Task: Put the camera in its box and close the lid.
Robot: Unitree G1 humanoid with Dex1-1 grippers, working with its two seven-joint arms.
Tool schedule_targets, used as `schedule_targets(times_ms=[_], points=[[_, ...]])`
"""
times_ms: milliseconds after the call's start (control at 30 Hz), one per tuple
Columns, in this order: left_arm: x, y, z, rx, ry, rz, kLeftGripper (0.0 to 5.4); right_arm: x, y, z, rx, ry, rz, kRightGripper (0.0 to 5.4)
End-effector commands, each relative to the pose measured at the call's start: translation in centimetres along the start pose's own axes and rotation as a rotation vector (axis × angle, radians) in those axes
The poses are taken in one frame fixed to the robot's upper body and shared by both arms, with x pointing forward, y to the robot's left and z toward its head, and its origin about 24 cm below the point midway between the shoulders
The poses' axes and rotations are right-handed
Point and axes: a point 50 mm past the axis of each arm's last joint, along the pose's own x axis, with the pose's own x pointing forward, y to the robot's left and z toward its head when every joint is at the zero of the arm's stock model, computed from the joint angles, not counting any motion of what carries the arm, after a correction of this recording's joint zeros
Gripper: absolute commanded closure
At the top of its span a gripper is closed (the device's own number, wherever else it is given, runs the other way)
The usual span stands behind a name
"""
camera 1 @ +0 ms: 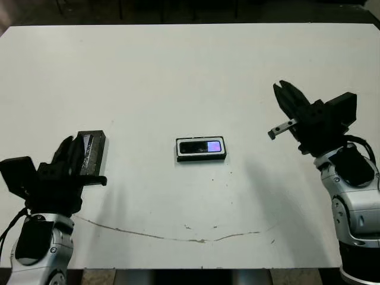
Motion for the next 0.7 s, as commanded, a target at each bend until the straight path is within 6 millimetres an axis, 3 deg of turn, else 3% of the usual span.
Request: schedule_targets(times_ms=[33, 333, 700], points=[[-0.5, 0.2, -0.5, 0.038, 0.04, 0.032, 3.89, -0.5, 0.3, -1.0, 0.023, 0.049, 0.006, 5.4], [-0.6, 0.4, -1.6, 0.062, 0.128, -0.123, 2.27, -0.8, 0.6, -1.6, 0.06, 0.049, 0.045, 5.4], [0.0, 1.1, -2.1, 0.067, 0.147, -0.128, 0.26, -0.9, 0.4, -2.3, 0.064, 0.054, 0.079, 5.4]])
